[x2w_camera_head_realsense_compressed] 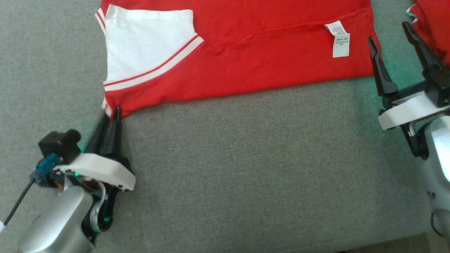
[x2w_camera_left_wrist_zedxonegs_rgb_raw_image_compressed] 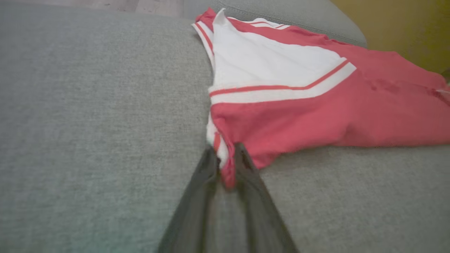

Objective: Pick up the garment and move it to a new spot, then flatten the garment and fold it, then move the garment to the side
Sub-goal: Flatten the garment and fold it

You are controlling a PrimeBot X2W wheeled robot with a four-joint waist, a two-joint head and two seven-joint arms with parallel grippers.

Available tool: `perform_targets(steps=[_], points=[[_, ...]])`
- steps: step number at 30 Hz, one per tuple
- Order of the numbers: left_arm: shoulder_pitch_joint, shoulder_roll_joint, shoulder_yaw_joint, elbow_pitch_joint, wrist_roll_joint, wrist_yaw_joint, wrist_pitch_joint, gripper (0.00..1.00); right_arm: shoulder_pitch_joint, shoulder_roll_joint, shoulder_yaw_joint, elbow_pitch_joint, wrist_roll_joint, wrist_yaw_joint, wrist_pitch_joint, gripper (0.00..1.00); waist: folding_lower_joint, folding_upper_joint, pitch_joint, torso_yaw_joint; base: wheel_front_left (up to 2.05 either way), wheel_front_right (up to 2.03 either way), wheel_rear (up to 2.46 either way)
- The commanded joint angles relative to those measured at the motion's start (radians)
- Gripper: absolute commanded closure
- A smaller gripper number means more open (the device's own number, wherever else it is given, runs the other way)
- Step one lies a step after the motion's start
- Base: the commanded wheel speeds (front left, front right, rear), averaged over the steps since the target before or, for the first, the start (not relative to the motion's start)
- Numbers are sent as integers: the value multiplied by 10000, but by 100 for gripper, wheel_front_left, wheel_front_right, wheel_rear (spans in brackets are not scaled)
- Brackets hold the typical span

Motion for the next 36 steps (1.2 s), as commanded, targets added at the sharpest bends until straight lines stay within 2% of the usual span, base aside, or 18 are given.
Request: perform_targets(steps=[1,5,11,22,23,24,25,26,36], points=[[56,236,79,-75,-88,-74,188,100,256,-89,10,-204,55,67,-62,0,0,0,-25,16,0,0,0],[8,253,131,-213,-35,-218,-93,100,412,51,10,302,280,67,-62,0,0,0,-151,89,0,0,0],[-44,436,346,-378,200,-258,-718,100,356,419,111,1757,1352,67,-49,0,0,0,-304,184,0,0,0],[-66,560,340,-415,254,-342,-827,100,-456,927,420,3810,2944,67,141,0,0,0,-394,287,0,0,0],[-72,558,334,-406,264,-355,-846,100,-505,938,525,3972,3079,67,212,4,0,0,-410,300,0,0,0],[-71,558,329,-391,276,-364,-869,100,-558,937,608,4116,3211,67,258,25,0,0,-430,313,0,0,0],[-65,560,321,-372,286,-373,-886,100,-598,938,700,4239,3337,67,295,60,0,0,-456,328,0,0,0],[-56,559,318,-352,296,-373,-907,100,-623,947,780,4339,3491,67,323,100,0,0,-486,343,0,0,0],[316,498,305,-420,331,-639,-1260,100,-288,283,1532,4243,4457,67,299,100,0,0,-939,470,0,0,0]])
